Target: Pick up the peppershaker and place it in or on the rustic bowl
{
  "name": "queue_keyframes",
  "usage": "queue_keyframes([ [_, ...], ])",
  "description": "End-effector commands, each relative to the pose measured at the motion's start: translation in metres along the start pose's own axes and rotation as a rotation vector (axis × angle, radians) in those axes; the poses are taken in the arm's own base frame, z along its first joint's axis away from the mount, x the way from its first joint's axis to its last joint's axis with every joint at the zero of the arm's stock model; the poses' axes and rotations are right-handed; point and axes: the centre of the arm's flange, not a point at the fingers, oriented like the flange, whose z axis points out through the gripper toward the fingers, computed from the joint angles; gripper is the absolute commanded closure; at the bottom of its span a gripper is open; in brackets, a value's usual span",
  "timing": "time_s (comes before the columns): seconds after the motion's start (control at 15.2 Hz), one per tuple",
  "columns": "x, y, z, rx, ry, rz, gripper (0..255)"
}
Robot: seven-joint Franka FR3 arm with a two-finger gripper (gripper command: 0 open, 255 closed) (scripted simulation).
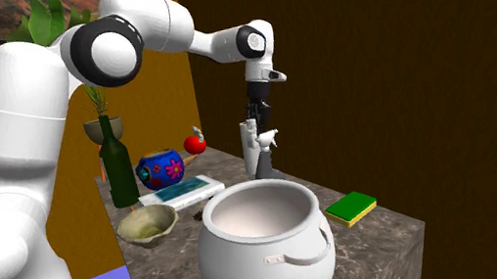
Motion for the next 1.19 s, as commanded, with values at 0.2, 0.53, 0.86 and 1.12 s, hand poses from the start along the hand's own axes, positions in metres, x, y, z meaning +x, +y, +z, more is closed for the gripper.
queue_keyframes([
  [0.2,-0.027,0.008,-0.008,0.000,0.000,0.000,255],
  [0.53,-0.090,0.026,0.003,0.000,0.000,0.000,255],
  [0.86,-0.152,0.044,0.015,0.000,0.000,0.000,255],
  [1.12,-0.202,0.059,0.024,0.000,0.000,0.000,255],
])
